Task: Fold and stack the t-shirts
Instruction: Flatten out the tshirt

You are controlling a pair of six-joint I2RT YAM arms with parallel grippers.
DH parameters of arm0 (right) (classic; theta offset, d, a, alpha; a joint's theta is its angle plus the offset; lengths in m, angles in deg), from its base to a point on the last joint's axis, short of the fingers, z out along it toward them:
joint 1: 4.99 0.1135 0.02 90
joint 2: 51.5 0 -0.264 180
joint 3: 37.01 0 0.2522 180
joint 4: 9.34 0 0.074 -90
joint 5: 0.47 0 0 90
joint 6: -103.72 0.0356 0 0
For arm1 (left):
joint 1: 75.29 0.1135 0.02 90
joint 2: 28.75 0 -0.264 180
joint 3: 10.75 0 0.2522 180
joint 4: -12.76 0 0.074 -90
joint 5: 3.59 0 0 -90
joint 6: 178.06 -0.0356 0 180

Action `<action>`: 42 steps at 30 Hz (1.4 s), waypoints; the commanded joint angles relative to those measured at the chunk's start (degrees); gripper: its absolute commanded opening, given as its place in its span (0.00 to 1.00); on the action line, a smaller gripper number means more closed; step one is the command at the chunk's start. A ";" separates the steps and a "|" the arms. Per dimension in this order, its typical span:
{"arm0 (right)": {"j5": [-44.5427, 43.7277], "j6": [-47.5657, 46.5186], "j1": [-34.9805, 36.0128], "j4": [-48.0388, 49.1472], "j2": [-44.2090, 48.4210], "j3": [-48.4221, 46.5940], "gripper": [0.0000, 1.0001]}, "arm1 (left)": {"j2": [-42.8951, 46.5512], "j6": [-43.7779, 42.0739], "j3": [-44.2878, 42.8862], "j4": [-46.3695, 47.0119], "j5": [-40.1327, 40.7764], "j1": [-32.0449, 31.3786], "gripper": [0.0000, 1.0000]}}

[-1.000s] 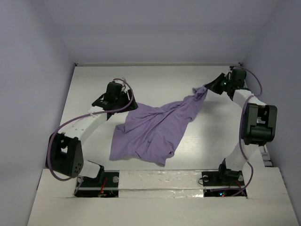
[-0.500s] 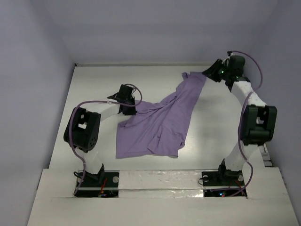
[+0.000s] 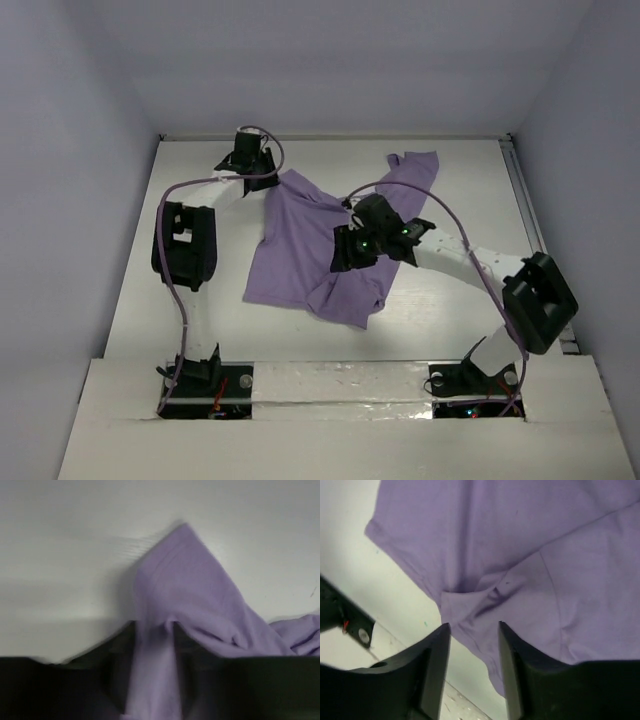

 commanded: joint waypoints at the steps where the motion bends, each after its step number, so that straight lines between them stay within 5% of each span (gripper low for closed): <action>1: -6.75 0.18 5.48 -0.50 -4.62 -7.27 0.46 | 1.87 -0.33 -1.60 -0.22 0.05 1.73 0.39; 6: -10.45 0.00 11.21 -4.19 -13.22 -13.36 0.22 | 12.85 -0.43 7.09 -1.62 0.50 5.52 0.55; 14: -11.86 -0.79 14.47 -5.69 -15.36 -15.39 0.43 | 41.50 10.11 35.22 -13.21 3.21 3.59 0.44; 17: -13.26 -0.61 14.47 -4.90 -11.93 -12.06 0.41 | 49.92 16.94 39.89 -20.77 7.07 1.48 0.42; 20: -11.61 -0.44 14.47 -4.72 -9.82 -9.85 0.24 | 55.03 24.59 42.00 -26.93 7.18 -0.89 0.40; 23: -9.68 -0.35 14.47 -3.67 -10.95 -9.85 0.27 | 58.73 28.57 44.02 -29.74 10.23 -3.00 0.37; 28: -8.26 -1.23 14.99 -4.72 -14.21 -14.06 0.46 | 59.89 31.47 49.19 -32.30 10.69 -3.00 0.36; 42: -10.72 -0.53 16.66 -7.08 -18.78 -16.00 0.46 | 51.81 30.69 50.35 -26.85 10.34 -3.62 0.48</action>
